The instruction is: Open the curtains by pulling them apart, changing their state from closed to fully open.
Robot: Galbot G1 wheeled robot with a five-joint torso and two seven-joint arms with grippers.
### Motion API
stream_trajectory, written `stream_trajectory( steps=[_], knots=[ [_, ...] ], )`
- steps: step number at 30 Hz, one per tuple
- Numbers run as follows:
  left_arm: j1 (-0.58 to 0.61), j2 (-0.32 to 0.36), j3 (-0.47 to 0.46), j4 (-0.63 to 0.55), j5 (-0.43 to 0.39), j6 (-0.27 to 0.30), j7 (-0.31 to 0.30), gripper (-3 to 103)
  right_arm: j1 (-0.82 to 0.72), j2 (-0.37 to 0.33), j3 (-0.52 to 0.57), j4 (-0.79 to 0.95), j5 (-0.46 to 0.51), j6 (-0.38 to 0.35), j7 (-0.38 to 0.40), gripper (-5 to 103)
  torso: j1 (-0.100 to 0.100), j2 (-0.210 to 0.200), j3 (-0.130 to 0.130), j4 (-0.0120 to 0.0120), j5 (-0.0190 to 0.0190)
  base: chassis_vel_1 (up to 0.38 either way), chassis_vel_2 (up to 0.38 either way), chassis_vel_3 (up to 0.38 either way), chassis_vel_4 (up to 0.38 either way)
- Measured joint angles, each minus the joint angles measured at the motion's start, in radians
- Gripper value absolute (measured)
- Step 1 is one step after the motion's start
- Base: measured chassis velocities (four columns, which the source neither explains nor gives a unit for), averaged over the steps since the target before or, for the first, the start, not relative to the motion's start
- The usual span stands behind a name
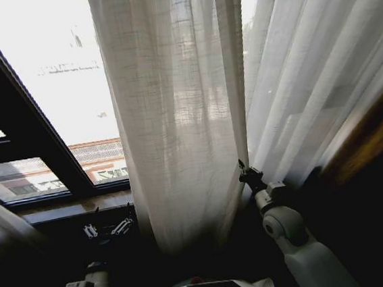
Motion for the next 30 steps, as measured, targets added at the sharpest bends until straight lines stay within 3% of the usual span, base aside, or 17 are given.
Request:
stream_trajectory(
  steps=[30],
  knots=[
    [-0.015, 0.0, 0.0, 0.025, 0.001, -0.009, 0.003, 100, -0.004, 0.005, -0.001, -0.003, -0.005, 0.001, -0.002, 0, 0.0, 0.0, 0.0, 0.0, 0.0001, -0.349, -0.354, 0.35, 0.347]
  ],
)
